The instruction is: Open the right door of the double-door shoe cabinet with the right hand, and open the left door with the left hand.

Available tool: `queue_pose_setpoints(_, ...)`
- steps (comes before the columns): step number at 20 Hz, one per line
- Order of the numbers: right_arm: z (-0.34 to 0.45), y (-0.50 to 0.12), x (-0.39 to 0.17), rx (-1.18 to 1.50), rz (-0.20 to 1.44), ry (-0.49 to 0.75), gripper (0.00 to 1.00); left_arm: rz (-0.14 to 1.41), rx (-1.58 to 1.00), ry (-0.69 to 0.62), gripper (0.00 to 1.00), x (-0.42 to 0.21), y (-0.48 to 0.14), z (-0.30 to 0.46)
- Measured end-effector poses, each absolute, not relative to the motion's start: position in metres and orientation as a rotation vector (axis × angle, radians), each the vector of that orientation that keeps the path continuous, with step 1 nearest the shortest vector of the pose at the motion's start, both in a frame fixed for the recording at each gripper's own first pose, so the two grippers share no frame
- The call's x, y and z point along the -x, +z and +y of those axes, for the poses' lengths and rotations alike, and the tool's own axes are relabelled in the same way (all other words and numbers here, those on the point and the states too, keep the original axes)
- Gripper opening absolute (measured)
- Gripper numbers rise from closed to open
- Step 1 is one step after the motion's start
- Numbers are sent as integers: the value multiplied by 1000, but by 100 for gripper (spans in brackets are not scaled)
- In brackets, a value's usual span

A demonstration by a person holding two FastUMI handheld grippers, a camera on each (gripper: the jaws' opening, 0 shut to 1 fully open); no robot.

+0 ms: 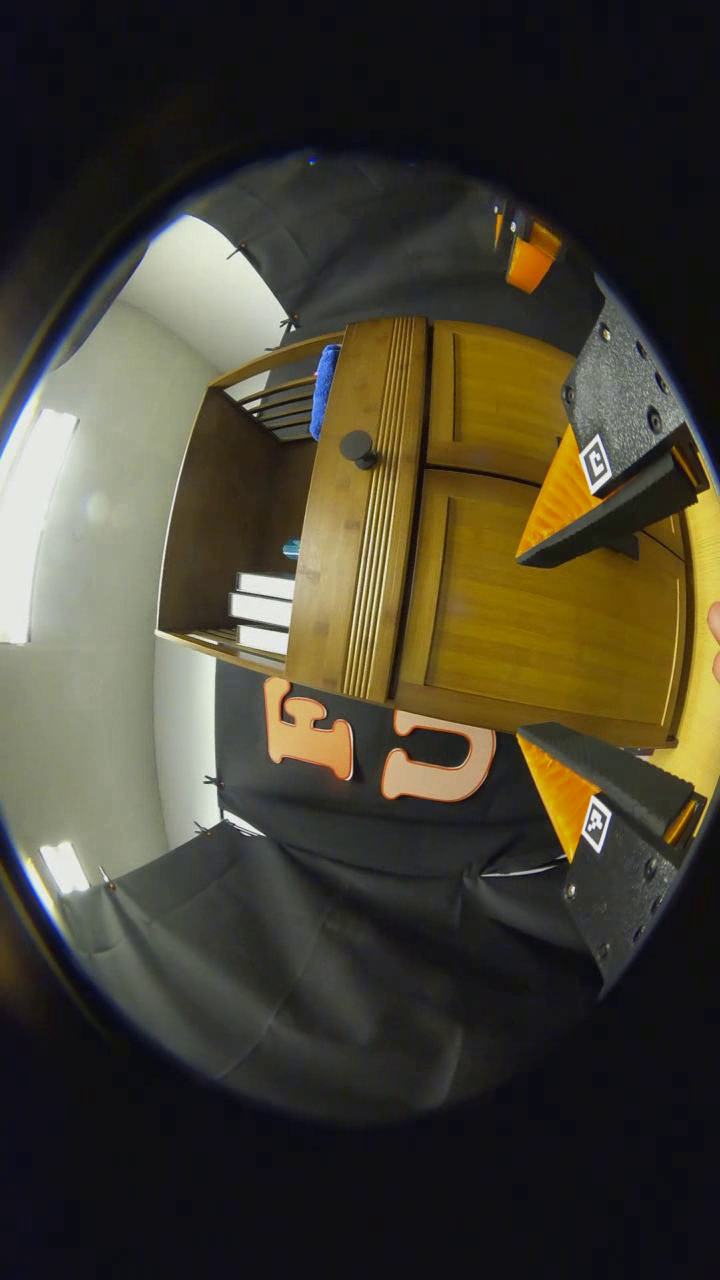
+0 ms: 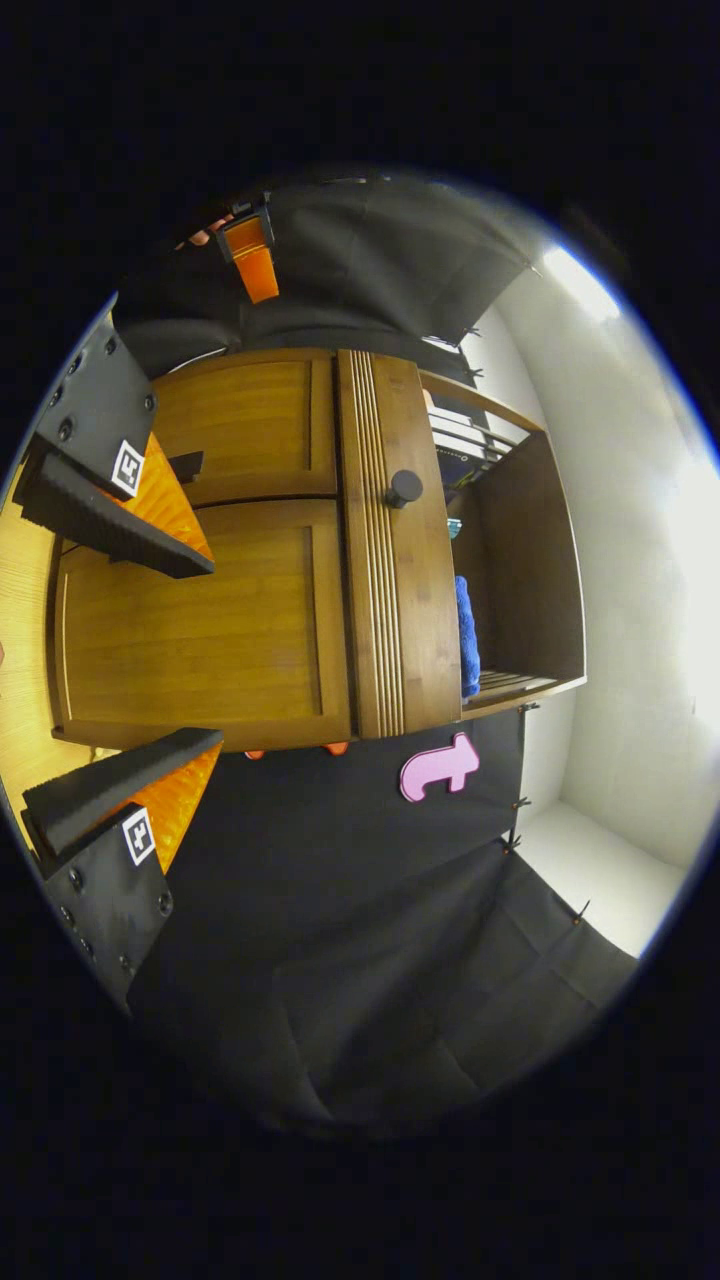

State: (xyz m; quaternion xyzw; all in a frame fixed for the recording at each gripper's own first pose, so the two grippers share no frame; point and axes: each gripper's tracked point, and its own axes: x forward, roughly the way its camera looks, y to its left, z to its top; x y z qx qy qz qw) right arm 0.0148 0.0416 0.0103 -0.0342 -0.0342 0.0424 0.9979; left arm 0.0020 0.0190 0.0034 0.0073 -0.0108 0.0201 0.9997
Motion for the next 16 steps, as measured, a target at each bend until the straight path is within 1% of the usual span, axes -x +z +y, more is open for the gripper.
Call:
queue_pose_setpoints(2, 67, 4, -28, 73, -65, 149, 97, -42, -18, 44, 91, -1, 10, 18)
queue_pose_setpoints(3, 82, 2, -35, 75, -62, 181, 97, -48, -16, 43, 94, 2, 11, 18)
queue_pose_setpoints(4, 95, -3, -44, 78, -55, 205, 97, -50, -15, 42, 94, 4, 11, 17)
queue_pose_setpoints(5, 105, -7, -52, 81, -52, 224, 89, -50, -13, 45, 94, 6, 12, 18)
queue_pose_setpoints(6, 116, -14, -61, 86, -48, 242, 89, -50, -12, 50, 94, 8, 12, 19)
queue_pose_setpoints(7, 124, -18, -70, 89, -48, 257, 97, -50, -10, 56, 94, 11, 12, 21)
queue_pose_setpoints(9, 131, -34, -92, 93, -29, 237, 98, -46, -4, 71, 94, 16, 11, 25)
queue_pose_setpoints(10, 127, -48, -102, 95, 8, 200, 100, -42, -1, 79, 95, 16, 11, 27)
queue_pose_setpoints(11, 127, -61, -113, 87, 36, 179, 94, -39, -1, 91, 95, 15, 10, 28)
queue_pose_setpoints(12, 128, -72, -121, 79, 44, 178, 94, -34, -3, 104, 94, 17, 10, 31)
queue_pose_setpoints(13, 129, -80, -129, 79, 50, 176, 99, -32, -10, 117, 94, 17, 10, 34)
queue_pose_setpoints(14, 130, -92, -138, 93, 62, 168, 99, -33, -19, 131, 91, 22, 10, 38)
queue_pose_setpoints(15, 131, -100, -145, 106, 77, 162, 100, -38, -27, 145, 94, 26, 12, 43)
queue_pose_setpoints(16, 131, -110, -154, 111, 98, 150, 100, -43, -31, 153, 91, 33, 11, 48)
